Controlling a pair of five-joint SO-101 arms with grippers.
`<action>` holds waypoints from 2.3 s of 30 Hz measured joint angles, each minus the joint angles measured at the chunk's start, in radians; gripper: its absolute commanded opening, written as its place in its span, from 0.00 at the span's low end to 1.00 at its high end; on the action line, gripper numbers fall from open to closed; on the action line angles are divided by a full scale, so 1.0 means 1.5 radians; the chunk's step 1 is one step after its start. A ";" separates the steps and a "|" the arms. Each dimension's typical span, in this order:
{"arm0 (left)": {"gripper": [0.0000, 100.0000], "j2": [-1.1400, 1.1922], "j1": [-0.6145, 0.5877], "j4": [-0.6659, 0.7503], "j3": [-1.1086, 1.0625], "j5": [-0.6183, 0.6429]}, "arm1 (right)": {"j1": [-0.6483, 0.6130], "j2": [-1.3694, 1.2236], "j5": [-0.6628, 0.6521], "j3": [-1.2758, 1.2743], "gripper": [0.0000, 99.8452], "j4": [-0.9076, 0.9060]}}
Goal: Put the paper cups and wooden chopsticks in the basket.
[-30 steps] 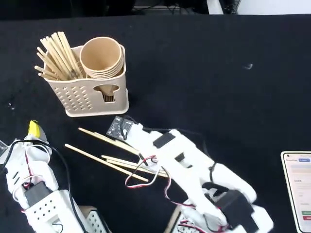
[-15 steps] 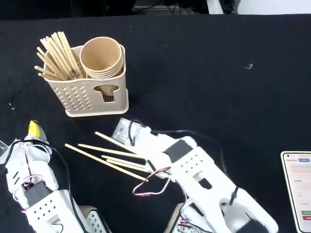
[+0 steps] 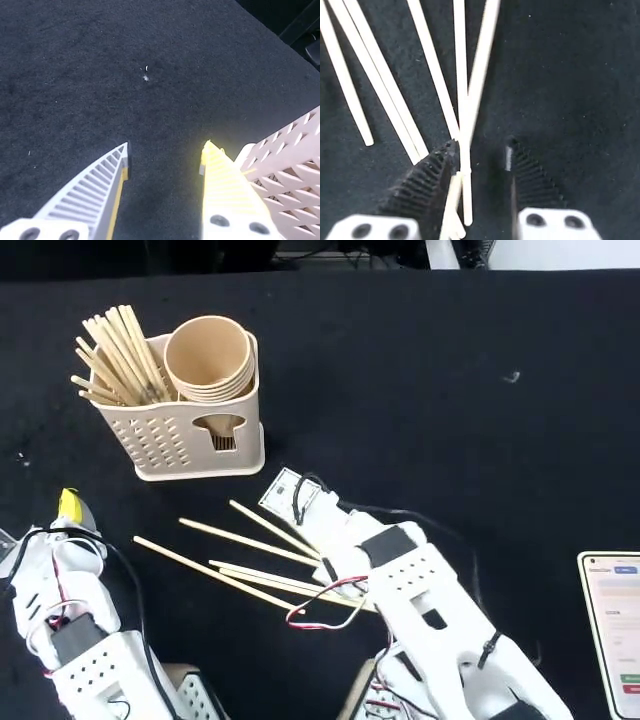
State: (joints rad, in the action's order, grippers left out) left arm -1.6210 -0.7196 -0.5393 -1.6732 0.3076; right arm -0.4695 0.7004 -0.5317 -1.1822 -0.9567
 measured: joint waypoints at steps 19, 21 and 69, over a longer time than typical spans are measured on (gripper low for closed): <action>0.23 0.000 0.000 0.000 0.000 0.000 | -0.093 -0.278 0.062 0.105 0.14 0.094; 0.23 0.000 0.000 0.000 0.000 0.000 | -0.094 -0.295 0.064 0.108 0.11 0.106; 0.23 0.000 0.026 0.000 0.000 -0.003 | -0.115 -0.143 0.052 -0.030 0.14 0.161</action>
State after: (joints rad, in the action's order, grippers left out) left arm -1.6210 -0.6813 -0.5393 -1.6732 0.3030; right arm -0.6414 0.4856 -0.4534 -1.2267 -0.7158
